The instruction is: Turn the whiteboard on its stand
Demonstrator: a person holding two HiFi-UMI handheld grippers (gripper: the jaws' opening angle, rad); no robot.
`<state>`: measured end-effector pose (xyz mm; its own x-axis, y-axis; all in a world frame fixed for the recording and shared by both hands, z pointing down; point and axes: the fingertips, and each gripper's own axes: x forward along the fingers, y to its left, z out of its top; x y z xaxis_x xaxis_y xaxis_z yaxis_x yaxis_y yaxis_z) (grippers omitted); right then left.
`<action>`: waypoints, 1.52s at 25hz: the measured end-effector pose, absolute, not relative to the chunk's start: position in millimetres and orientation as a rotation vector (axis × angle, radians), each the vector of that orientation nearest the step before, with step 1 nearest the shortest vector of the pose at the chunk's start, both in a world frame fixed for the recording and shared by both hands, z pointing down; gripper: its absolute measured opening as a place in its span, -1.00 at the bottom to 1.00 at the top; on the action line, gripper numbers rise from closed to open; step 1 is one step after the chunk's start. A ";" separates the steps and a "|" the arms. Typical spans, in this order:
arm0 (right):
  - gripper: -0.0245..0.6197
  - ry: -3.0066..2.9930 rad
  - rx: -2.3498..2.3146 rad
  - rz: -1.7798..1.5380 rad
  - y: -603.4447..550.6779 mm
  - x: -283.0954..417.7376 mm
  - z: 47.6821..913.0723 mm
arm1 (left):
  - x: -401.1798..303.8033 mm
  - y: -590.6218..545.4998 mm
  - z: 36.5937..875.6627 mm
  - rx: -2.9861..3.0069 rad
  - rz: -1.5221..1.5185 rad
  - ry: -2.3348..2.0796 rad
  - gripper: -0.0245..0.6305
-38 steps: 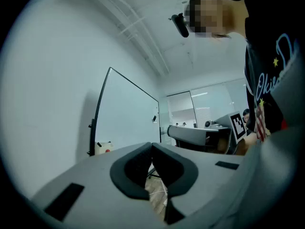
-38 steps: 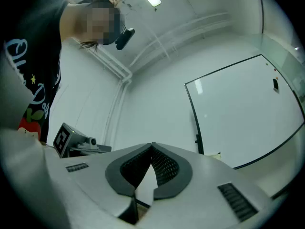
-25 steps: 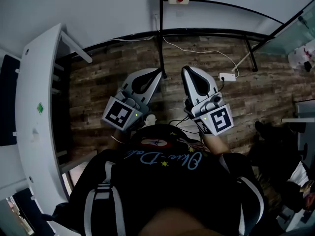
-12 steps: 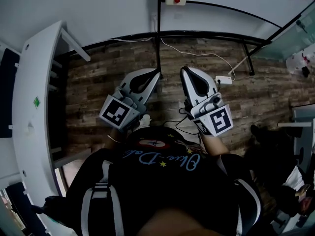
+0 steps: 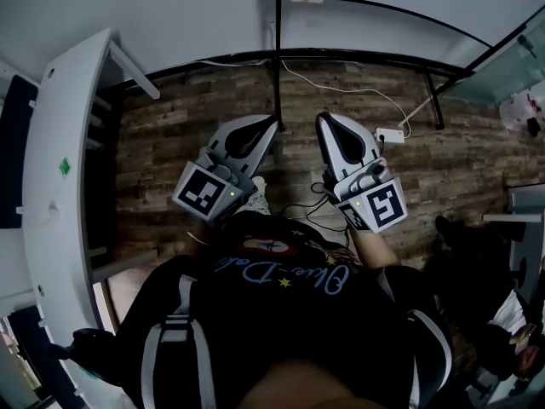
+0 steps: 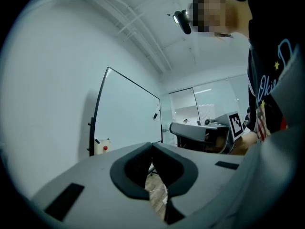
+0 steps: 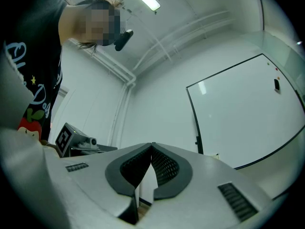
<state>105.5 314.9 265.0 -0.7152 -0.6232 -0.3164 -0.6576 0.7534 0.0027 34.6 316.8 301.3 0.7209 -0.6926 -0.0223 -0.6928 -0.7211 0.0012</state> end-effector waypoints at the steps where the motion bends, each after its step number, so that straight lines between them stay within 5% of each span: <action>1: -0.82 2.656 -1.001 0.162 313.1 106.3 265.9 | 34.6 314.5 301.5 -2.908 0.038 1.168 -0.93; 38: -0.82 2.662 -1.128 0.127 132.4 72.1 270.2 | 17.2 128.1 302.6 -3.009 0.098 0.967 -0.93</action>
